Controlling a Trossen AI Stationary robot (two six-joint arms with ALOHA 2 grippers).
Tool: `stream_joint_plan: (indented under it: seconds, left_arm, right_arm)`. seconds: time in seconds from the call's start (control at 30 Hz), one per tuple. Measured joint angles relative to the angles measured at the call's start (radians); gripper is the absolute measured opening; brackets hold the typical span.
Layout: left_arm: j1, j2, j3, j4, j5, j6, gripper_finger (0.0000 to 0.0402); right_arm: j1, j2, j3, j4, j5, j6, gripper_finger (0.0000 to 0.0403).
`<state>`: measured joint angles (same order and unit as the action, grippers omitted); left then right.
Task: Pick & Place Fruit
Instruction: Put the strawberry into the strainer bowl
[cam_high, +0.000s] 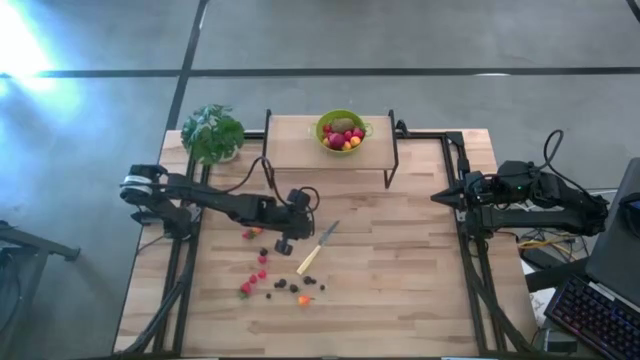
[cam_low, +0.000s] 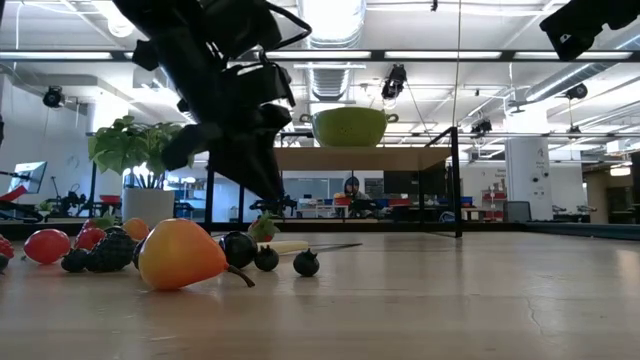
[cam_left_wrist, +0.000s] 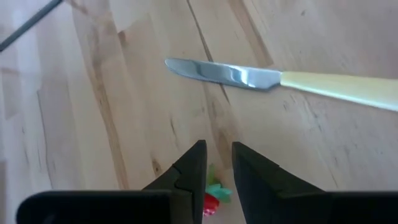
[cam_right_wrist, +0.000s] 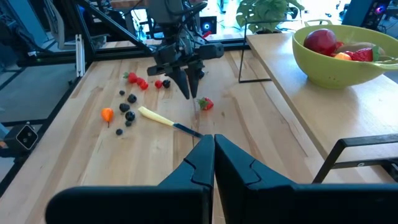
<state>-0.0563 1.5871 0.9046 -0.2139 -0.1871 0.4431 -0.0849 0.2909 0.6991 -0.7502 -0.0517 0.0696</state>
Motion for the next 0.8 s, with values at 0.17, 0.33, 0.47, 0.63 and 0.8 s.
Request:
stream_joint_plan:
  seconds: [0.17, 0.33, 0.47, 0.63, 0.8]
  left_arm:
    - [0.0, 0.001, -0.032, 0.058, 0.002, 0.002, 0.0083]
    - [0.003, 0.001, -0.05, 0.088, 0.002, 0.005, 0.0083]
    - [0.006, 0.001, -0.051, 0.089, 0.002, 0.007, 0.0083]
    - [0.029, 0.001, -0.061, 0.083, 0.001, 0.005, 0.0083]
    - [0.041, 0.001, -0.061, 0.086, 0.002, -0.004, 0.0083]
  right_arm:
    - [0.0, 0.0, 0.0, 0.0, 0.0, 0.0, 0.0008]
    - [0.0, 0.0, 0.0, 0.0, 0.0, 0.0, 0.0008]
    - [0.0, 0.0, 0.0, 0.0, 0.0, 0.0, 0.0008]
    - [0.0, 0.0, 0.0, 0.0, 0.0, 0.0, 0.0008]
    - [0.0, 0.0, 0.0, 0.0, 0.0, 0.0, 0.0008]
